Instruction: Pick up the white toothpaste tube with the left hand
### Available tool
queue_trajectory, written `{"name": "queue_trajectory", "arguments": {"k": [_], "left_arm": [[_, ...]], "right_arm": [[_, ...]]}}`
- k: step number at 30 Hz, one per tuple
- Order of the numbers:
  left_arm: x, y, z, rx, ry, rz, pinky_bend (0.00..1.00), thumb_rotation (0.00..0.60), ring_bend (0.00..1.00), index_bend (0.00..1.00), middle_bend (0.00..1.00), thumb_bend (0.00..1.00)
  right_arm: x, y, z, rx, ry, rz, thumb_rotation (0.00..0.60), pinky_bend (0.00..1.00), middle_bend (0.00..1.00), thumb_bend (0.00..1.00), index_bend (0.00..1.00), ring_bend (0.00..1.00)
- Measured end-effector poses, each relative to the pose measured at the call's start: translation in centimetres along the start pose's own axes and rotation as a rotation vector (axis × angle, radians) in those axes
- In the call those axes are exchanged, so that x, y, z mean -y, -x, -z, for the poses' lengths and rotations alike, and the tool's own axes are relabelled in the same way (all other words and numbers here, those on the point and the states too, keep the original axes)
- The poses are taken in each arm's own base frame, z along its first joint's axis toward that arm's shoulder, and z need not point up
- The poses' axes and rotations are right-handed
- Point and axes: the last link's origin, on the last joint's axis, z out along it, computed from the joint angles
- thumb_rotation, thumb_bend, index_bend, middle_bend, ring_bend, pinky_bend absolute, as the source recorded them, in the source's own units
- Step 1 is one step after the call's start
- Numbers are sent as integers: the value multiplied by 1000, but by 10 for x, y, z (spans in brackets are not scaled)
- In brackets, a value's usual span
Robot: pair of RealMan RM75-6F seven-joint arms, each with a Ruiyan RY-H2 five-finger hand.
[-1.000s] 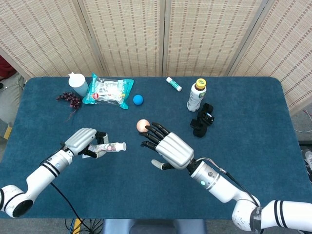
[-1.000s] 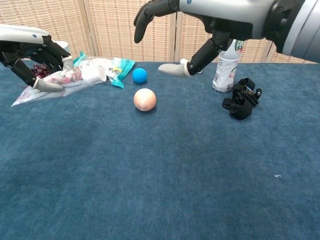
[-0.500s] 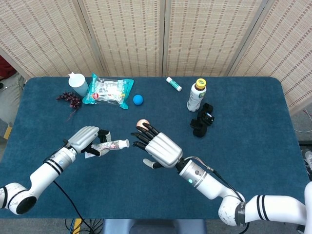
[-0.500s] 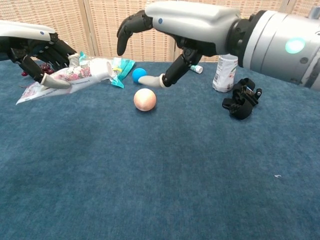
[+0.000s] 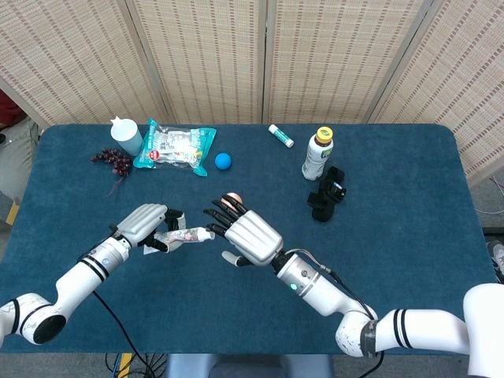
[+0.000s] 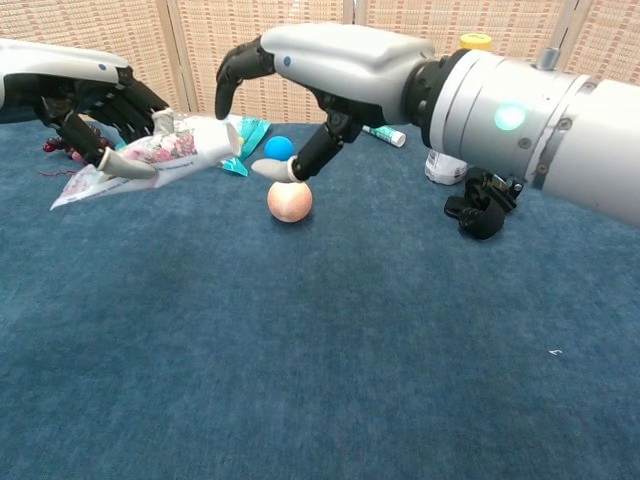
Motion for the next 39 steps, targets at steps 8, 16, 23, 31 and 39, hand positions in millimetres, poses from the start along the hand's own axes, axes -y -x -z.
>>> {"name": "queue_trajectory", "arguments": {"k": [8, 16, 23, 31, 39], "left_arm": [[0, 0, 0, 0, -6, 0, 351, 600, 495, 609, 679, 447], [2, -1, 0, 2, -10, 14, 351, 600, 495, 617, 689, 449], [3, -2, 1, 2, -6, 24, 351, 600, 497, 624, 696, 452], [6, -4, 3, -3, -6, 47, 351, 600, 499, 627, 700, 453], [10, -6, 5, -3, -8, 56, 352, 600, 501, 629, 703, 453]], "right_arm": [[2, 6, -3, 21, -12, 1, 497, 57, 139, 279, 311, 0], [0, 8, -4, 33, -7, 10, 498, 57, 139, 280, 311, 0], [-2, 11, -3, 44, 4, 20, 499, 57, 139, 282, 311, 0], [-4, 14, -4, 53, 11, 26, 500, 57, 139, 283, 311, 0], [-7, 17, -4, 61, 22, 25, 496, 57, 139, 284, 311, 0]]}}
